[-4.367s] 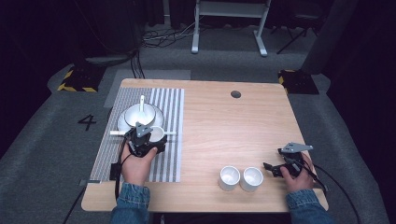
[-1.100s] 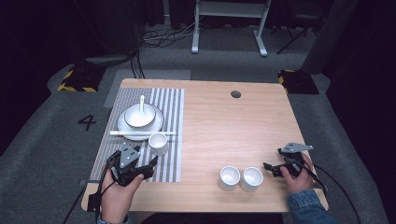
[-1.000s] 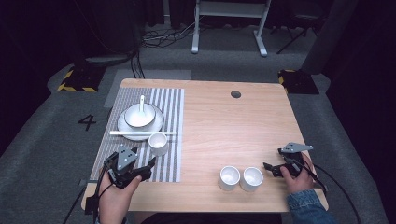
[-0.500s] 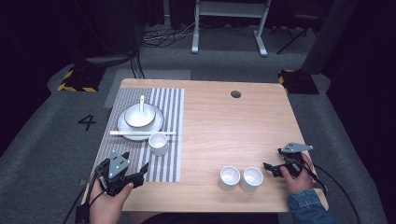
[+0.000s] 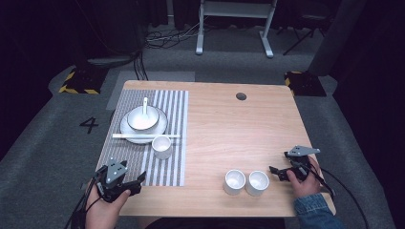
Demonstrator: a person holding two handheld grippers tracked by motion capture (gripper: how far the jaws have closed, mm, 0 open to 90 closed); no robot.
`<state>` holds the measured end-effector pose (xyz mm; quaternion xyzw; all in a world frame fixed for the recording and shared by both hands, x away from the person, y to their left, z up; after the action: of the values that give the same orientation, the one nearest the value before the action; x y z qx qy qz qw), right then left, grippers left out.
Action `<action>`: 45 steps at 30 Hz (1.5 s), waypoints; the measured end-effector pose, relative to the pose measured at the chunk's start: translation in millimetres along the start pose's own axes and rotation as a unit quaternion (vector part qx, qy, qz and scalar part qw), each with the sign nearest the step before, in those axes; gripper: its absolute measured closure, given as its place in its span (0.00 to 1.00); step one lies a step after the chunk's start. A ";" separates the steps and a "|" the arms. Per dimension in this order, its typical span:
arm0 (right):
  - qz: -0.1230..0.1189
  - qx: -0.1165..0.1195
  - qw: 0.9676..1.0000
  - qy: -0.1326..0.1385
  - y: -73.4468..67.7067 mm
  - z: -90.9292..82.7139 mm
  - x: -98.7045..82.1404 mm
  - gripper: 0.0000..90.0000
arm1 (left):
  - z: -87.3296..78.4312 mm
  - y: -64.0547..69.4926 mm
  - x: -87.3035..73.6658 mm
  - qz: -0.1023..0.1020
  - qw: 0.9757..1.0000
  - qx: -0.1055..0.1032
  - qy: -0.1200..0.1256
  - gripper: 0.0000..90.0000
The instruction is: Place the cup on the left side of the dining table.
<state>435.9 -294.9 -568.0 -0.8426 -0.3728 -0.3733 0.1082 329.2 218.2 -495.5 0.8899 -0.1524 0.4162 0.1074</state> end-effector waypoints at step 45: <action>0.000 0.000 1.000 0.000 0.0 0.0 0.0 0.04 | 40.9 -44.3 -60.4 -0.059 0.997 0.028 -0.038 0.17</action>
<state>435.9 -294.9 -568.0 -0.8427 -0.3726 -0.3733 0.1082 337.4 257.4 -570.9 0.9151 -0.0924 0.3791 0.1012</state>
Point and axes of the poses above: each handheld gripper's, and its own axes: z roughly forward along the jaws, x roughly out of its top, y roughly to its right, the point moved 9 cm from there along z, roughly forward along the jaws, and after that the axes turned 7 degrees about -z, right-handed, at the moved point
